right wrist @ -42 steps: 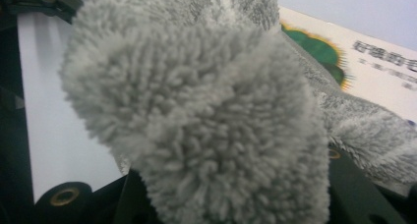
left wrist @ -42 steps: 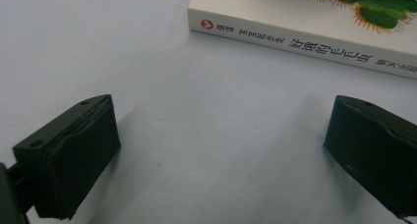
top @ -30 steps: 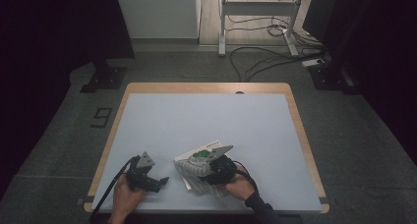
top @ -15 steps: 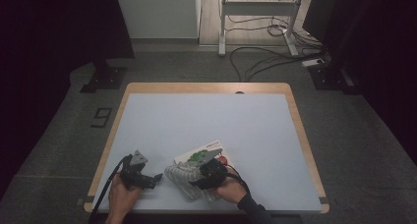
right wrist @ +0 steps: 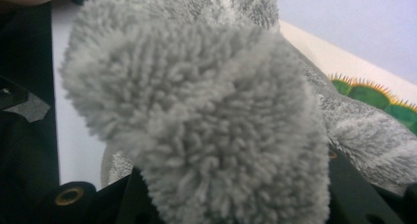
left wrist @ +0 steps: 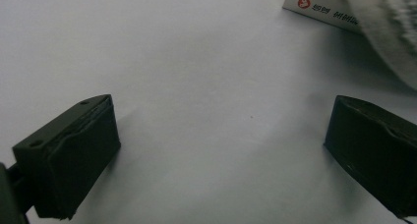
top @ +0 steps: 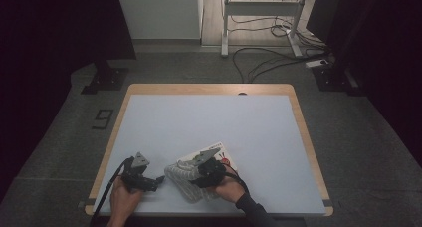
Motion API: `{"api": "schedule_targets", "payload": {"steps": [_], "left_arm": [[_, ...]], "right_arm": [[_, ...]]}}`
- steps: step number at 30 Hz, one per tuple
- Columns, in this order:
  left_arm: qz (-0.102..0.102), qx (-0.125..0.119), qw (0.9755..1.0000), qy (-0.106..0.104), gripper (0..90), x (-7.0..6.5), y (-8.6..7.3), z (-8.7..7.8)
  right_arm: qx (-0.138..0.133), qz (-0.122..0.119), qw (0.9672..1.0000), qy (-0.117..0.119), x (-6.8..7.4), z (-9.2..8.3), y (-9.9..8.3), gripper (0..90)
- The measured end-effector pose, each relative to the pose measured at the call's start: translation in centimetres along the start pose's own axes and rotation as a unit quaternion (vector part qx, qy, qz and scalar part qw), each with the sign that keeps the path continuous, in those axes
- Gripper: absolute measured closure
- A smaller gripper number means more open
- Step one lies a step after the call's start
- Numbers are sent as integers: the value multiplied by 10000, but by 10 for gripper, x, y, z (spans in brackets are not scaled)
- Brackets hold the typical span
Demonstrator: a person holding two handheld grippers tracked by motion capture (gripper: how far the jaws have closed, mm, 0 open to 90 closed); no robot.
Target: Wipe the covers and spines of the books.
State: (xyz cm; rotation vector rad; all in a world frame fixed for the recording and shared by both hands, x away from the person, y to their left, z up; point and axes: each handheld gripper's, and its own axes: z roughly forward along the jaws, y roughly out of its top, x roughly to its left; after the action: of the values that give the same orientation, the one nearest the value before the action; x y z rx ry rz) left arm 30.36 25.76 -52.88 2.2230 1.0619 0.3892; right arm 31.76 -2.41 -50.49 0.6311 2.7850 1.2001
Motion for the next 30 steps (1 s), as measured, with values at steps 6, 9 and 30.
{"api": "schedule_targets", "payload": {"steps": [6, 9, 30], "left_arm": [[1, -1, 10000, 0, 0, 0, 0, 0], [6, 2, 10000, -2, 0, 0, 0, 0], [5, -3, 10000, 0, 0, 0, 0, 0]], "right_arm": [[48, -30, 9999, -109, -2, 5, 7, 609], [29, -14, 9999, -139, -5, 8, 9, 610], [-40, 25, 9998, -214, -17, 7, 8, 618]]}}
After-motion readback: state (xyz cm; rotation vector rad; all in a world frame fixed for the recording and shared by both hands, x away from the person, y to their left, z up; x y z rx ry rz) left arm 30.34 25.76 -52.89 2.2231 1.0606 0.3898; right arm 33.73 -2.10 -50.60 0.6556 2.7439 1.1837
